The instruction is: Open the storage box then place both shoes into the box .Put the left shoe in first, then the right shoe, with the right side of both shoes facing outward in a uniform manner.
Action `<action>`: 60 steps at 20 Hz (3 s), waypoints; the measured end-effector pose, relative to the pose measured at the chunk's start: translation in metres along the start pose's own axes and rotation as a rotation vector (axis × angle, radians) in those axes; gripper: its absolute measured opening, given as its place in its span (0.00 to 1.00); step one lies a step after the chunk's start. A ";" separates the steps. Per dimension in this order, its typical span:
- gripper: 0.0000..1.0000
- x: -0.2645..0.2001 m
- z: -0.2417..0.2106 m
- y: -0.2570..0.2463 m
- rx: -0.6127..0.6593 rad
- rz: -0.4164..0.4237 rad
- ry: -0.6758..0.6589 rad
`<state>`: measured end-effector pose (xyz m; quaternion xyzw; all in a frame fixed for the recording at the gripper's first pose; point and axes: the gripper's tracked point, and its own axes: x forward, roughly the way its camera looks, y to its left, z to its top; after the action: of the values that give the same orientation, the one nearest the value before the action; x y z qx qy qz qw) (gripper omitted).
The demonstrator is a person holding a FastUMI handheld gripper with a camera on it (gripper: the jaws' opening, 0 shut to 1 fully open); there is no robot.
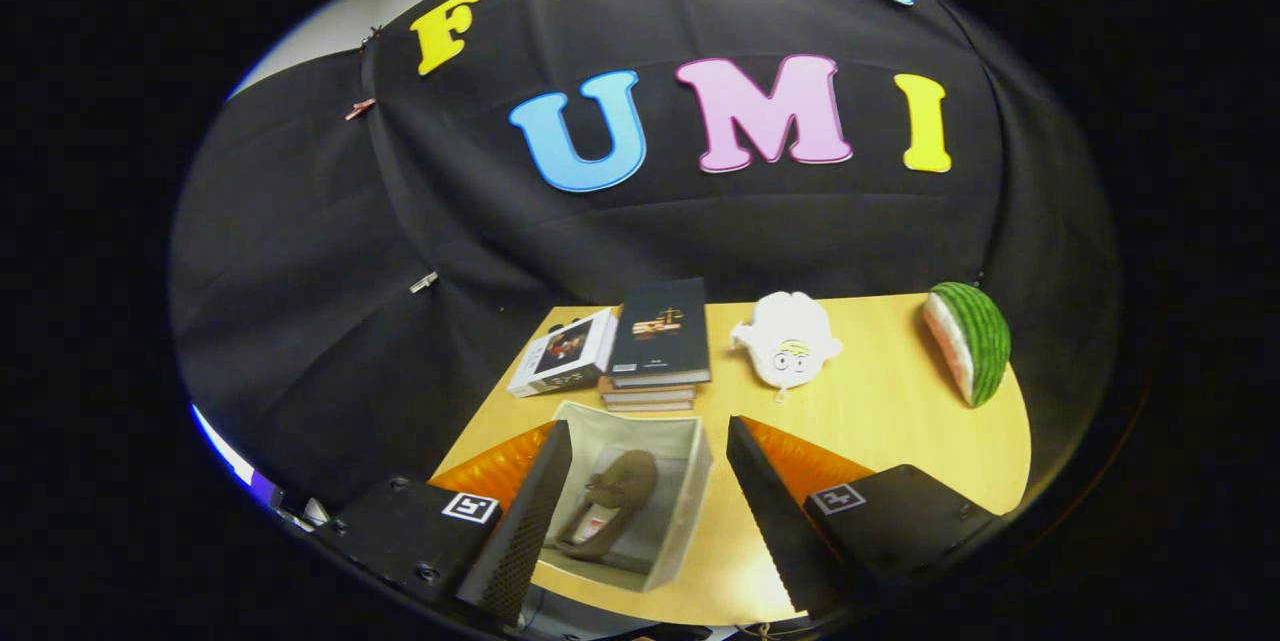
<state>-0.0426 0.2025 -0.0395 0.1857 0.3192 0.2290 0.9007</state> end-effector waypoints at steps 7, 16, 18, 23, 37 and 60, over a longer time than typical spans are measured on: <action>0.96 -0.062 -0.021 -0.134 -0.004 -0.082 -0.044; 0.97 -0.066 -0.137 -0.272 0.016 -0.197 0.136; 0.97 -0.057 -0.167 -0.287 0.028 -0.193 0.196; 0.97 -0.021 -0.227 -0.301 0.024 -0.148 0.319; 0.42 0.053 -0.272 -0.328 -0.111 -0.225 0.432; 0.07 -0.003 -0.085 -0.174 0.046 -0.275 0.225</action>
<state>-0.0497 0.0735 -0.1840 0.1340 0.4456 0.1157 0.8776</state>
